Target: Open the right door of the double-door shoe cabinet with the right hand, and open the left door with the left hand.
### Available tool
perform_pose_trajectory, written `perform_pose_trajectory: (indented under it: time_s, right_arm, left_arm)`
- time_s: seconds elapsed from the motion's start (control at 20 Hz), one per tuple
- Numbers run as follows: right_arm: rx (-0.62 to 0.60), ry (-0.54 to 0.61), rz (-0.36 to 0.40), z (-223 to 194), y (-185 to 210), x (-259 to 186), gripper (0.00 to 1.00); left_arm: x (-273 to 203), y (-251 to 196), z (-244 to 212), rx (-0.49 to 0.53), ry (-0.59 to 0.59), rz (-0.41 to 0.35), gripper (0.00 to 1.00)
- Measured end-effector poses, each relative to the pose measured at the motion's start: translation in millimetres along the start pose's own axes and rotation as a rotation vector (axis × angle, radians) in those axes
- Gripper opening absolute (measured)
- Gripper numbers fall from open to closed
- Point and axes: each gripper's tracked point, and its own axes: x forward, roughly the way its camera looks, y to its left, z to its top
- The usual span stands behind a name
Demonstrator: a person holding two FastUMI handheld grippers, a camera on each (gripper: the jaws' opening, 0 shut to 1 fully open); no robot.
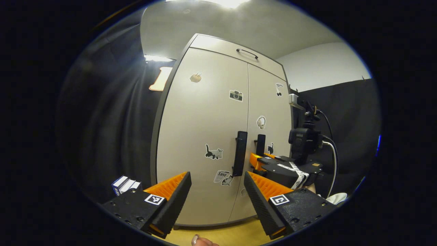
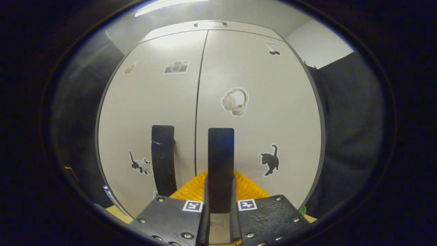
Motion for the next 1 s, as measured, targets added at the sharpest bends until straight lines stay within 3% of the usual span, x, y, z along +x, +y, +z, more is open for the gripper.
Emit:
perform_pose_trajectory:
  time_s: [0.3, 0.45, 1.0]
  right_arm:
    - [-0.007, 0.013, 0.021, 1, -2, -9, 0.23]
    - [0.002, 0.017, 0.047, 2, -2, -17, 0.23]
    - [0.015, 0.043, 0.157, 9, -15, -43, 0.23]
  left_arm:
    - [-2, -7, 3, 0.002, -0.009, -0.01, 0.93]
    - [-5, -17, 7, 0.009, -0.017, -0.015, 0.96]
    - [-18, -78, 11, 0.032, -0.024, -0.02, 0.96]
